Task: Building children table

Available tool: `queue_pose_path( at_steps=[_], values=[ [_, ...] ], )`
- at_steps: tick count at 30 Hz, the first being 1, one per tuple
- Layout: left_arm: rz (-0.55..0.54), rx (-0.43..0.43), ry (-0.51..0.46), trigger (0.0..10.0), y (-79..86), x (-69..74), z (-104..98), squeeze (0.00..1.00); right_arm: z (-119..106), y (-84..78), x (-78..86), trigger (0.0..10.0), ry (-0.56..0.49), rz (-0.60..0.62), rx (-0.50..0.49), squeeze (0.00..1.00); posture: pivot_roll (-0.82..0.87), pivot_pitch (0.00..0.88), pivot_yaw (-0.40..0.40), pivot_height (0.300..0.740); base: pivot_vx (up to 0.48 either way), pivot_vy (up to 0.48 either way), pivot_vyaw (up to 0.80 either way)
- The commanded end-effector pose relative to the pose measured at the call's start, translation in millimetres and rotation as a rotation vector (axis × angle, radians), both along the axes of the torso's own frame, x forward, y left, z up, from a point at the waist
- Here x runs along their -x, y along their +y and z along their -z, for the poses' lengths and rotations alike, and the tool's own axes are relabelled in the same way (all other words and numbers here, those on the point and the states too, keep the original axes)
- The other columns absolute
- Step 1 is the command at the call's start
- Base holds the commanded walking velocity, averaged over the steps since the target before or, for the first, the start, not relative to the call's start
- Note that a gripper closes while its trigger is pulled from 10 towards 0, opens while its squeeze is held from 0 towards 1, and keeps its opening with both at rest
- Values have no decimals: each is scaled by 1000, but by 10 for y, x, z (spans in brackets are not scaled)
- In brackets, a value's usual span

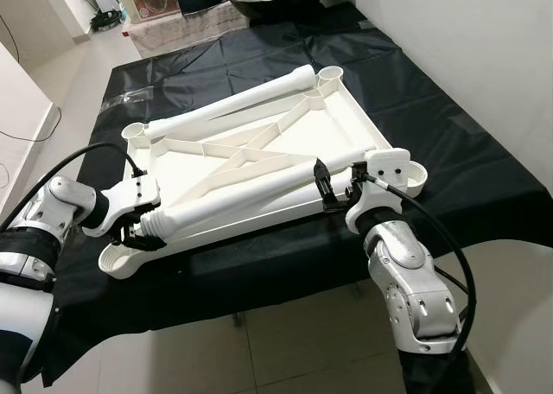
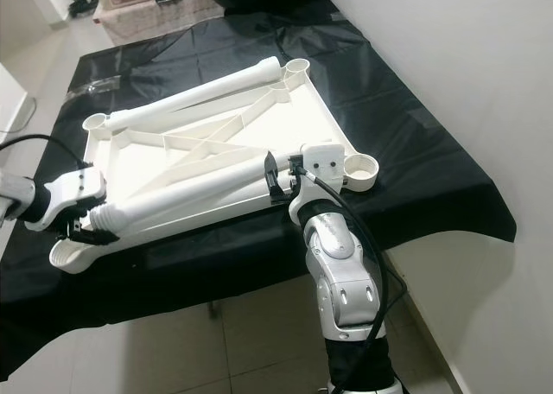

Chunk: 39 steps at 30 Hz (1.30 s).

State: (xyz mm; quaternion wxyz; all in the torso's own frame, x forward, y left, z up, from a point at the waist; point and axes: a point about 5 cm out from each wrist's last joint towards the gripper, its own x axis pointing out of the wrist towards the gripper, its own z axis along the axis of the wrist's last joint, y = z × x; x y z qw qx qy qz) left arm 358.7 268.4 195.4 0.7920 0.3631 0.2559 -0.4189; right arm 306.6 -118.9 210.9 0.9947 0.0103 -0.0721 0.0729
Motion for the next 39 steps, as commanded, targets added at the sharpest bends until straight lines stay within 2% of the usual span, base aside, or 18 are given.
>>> queue_pose_path(
  at_steps=[1, 2, 6, 10, 13, 14, 17, 18, 19, 21, 22, 24, 25, 29, 30, 32, 34, 39],
  values=[
    [-37, 56, -80, 0, 40, -26, -118, 0, 7, 98, 3, 10000, 2, -43, -26, 0, -64, 126, 153, 740, 0, 0, 0],
    [-48, 83, -122, 0, 36, -37, -154, 0, -23, 113, -14, 10000, -9, -53, -44, 0, -64, 121, 150, 740, 0, 0, 0],
    [-54, 99, -149, 0, 35, -36, -155, 0, -65, 129, -29, 10000, -20, -66, -73, 0, -64, 121, 150, 740, 0, 0, 0],
    [-84, 129, -226, 0, 36, -52, -179, 0, -107, 164, -57, 10000, -23, -98, -110, 0, -63, 115, 148, 740, 0, 0, 0],
    [-84, 129, -226, 0, 36, -52, -179, 0, -107, 164, -57, 10000, -23, -98, -110, 0, -63, 115, 148, 740, 0, 0, 0],
    [-96, 145, -269, 0, 30, -63, -205, 0, -114, 179, -69, 10000, -23, -116, -120, 1000, -64, 112, 142, 740, 0, 0, 0],
    [-117, 148, -330, 0, 29, -75, -229, 0, -127, 195, -78, 10000, -26, -137, -135, 1000, -61, 109, 136, 740, 0, 0, 0],
    [-157, 167, -432, 0, 19, -94, -272, 0, -140, 225, -107, 10000, -3, -185, -220, 1000, -57, 102, 122, 740, 0, 0, 0],
    [-157, 167, -432, 0, 19, -94, -272, 0, -140, 225, -107, 10000, -3, -185, -220, 1000, -57, 102, 122, 740, 0, 0, 0],
    [-219, 213, -568, 0, -6, -110, -338, 0, -165, 269, -153, 10000, 32, -262, -352, 1000, -54, 100, 117, 740, 0, 0, 0],
    [-248, 230, -616, 3451, -17, -117, -367, 0, -177, 298, -166, 10000, 48, -308, -401, 1000, -54, 100, 117, 740, 0, 0, 0],
    [-263, 238, -640, 3451, -24, -119, -382, 0, -185, 314, -171, 10000, 55, -333, -422, 1000, -54, 100, 117, 740, 0, 0, 0],
    [-285, 266, -688, 10000, -47, -118, -414, 0, -195, 318, -193, 10000, 65, -343, -443, 0, -57, 92, 106, 740, 0, 0, 0],
    [-327, 315, -783, 10000, -112, -93, -458, 0, -227, 310, -252, 10000, 82, -351, -513, 0, -56, 91, 102, 740, 0, 0, 0],
    [-338, 338, -818, 10000, -168, -66, -456, 0, -262, 310, -278, 10000, 86, -366, -570, 0, -52, 90, 95, 740, 0, 0, 0],
    [-343, 350, -835, 10000, -203, -47, -449, 0, -285, 310, -291, 10000, 87, -380, -607, 0, -52, 90, 95, 740, 0, 0, 0],
    [-333, 383, -850, 10000, -344, 23, -381, 0, -393, 331, -305, 10000, 67, -429, -687, 0, -52, 91, 88, 740, 0, 0, 0],
    [-327, 409, -845, 10000, -534, 139, -225, 0, -535, 372, -315, 10000, 21, -488, -732, 0, -45, 90, 82, 740, 0, 0, 0]
  ],
)
